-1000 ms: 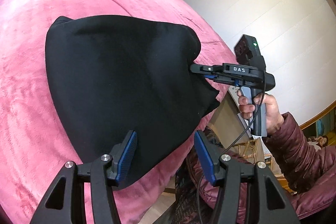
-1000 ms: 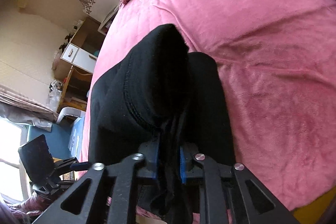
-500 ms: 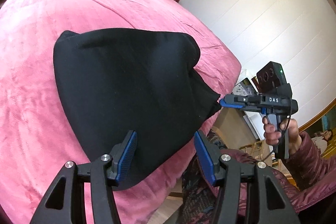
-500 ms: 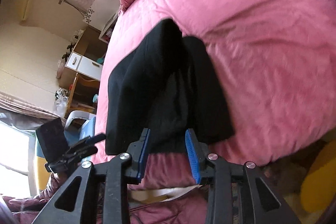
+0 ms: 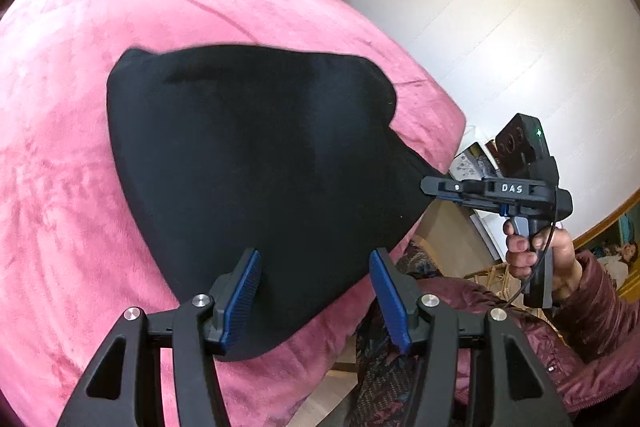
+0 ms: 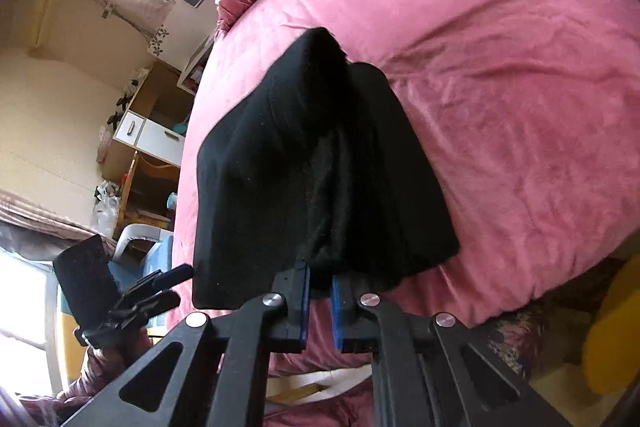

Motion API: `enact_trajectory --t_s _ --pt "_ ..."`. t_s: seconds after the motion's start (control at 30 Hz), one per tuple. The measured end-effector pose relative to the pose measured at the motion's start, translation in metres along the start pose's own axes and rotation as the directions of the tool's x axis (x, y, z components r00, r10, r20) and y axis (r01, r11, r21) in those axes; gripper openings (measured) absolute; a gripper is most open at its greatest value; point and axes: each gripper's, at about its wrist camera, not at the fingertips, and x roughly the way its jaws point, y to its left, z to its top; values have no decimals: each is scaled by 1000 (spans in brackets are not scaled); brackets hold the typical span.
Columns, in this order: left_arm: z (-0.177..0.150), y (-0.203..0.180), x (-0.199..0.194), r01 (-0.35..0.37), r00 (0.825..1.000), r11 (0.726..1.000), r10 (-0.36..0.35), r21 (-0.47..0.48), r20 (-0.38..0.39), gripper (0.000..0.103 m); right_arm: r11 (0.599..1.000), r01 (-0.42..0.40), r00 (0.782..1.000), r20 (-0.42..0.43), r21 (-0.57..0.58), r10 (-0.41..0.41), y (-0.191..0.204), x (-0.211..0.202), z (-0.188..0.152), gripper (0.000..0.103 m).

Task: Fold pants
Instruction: 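Fold the lifted pants over with both tools and lay them down, then open both tools and release the folded black pants onto the bed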

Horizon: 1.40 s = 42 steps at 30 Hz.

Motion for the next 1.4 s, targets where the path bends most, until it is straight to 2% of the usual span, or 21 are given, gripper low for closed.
enact_trajectory --t_s 0.07,0.17,0.23,0.27,0.3,0.33,0.4,0.5,0.6,0.67,0.7,0.73,0.8,0.83,0.93,1.03,1.1,1.2,1.33,1.4 --pt "0 -2 3 -8 1000 1000 8 0 -4 57 1000 24 999 -32 17 -24 -10 12 2 8" --pt "1 -5 1 -36 999 999 36 19 -2 57 999 35 999 -27 7 -35 -9 12 1 9" --pt "2 -6 -4 -34 999 999 33 15 15 57 999 41 999 -24 -17 -42 -4 5 3 22" --pt "1 -7 -4 -37 999 999 37 18 26 57 997 66 998 -10 -35 -67 -1 -2 4 25" --pt "2 -7 -6 -40 999 999 40 21 37 57 992 109 994 16 -67 -108 4 -9 7 33" --pt "3 -7 -8 -42 998 999 41 23 44 57 985 141 990 45 -95 -137 9 -16 11 36" --pt "5 -6 -8 -53 997 998 52 22 52 57 986 132 989 83 -105 -124 16 -23 22 39" --pt "8 -7 -6 -65 996 998 64 16 55 57 985 116 986 132 -126 -99 31 -17 45 55" --pt "13 -11 -2 -111 992 994 110 22 56 57 983 143 981 151 -113 -126 41 5 65 56" --pt "14 -13 1 -182 982 983 181 22 58 57 975 195 971 160 -108 -176 43 19 75 51" --pt "14 -13 3 -200 979 980 199 20 52 57 969 220 969 143 -114 -203 44 29 79 29" --pt "14 -13 6 -241 970 970 240 14 46 57 959 256 963 122 -123 -241 43 36 81 14" --pt "14 -12 11 -291 956 957 290 9 39 57 903 400 915 119 -156 -385 38 48 81 14" --pt "13 -11 13 -306 951 952 306 5 36 57 889 427 904 108 -164 -414 33 52 79 16" --pt "12 -15 16 -344 939 939 343 22 39 57 901 417 908 108 -121 -406 18 44 74 16" --pt "15 -17 18 -340 940 940 340 11 42 58 910 400 911 160 -112 -381 22 21 70 17" --pt "17 -16 15 -352 935 936 352 -3 50 58 923 366 923 171 -117 -345 29 13 69 20" --pt "18 -12 9 -370 927 929 370 -18 66 57 933 325 936 194 -152 -294 46 9 65 40" --pt "22 -12 3 -395 915 918 395 -16 86 58 935 273 955 185 -226 -234 79 20 61 40" --pt "25 -11 1 -408 909 913 408 -20 90 58 919 291 952 178 -265 -250 89 33 58 40"
